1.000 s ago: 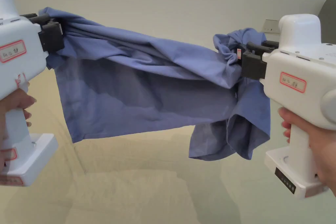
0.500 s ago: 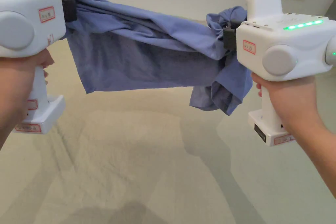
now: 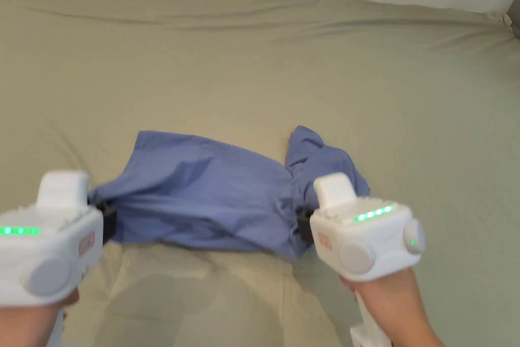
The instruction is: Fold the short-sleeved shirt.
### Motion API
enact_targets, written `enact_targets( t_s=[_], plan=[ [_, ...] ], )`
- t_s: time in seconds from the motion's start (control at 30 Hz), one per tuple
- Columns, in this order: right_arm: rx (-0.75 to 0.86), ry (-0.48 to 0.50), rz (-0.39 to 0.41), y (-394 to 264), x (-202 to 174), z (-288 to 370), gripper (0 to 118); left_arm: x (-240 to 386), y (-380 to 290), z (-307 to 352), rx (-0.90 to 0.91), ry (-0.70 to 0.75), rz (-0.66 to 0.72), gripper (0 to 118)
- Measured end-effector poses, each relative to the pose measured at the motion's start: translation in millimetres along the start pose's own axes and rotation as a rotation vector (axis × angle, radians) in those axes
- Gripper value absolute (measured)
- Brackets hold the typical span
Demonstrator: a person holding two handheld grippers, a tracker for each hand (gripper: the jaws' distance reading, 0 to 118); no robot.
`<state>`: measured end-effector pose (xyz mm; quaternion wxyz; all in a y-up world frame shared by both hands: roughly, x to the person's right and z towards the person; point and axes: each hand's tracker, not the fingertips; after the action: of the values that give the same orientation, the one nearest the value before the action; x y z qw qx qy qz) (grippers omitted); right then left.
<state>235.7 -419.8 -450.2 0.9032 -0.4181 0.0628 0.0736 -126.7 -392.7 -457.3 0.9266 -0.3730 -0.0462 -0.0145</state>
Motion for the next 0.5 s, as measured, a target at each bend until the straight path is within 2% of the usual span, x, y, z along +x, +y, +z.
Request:
enact_targets(
  t_s=[0.07,0.13,0.3,0.5],
  plan=[
    [-0.055,0.029,-0.028,-32,-3,-5,16,-7,-38,6,-0.073,0.014,-0.018,6],
    [-0.074,0.017,-0.089,-58,-6,3,15,-13,-70,18,-0.126,0.011,-0.038,6],
    [-0.098,0.099,-0.258,-83,-2,43,11,-14,-105,57,-0.165,-0.003,-0.049,6],
    [-0.081,0.09,-0.261,-109,-15,69,6,-18,-121,86,-0.176,-0.009,-0.044,6]
  ],
)
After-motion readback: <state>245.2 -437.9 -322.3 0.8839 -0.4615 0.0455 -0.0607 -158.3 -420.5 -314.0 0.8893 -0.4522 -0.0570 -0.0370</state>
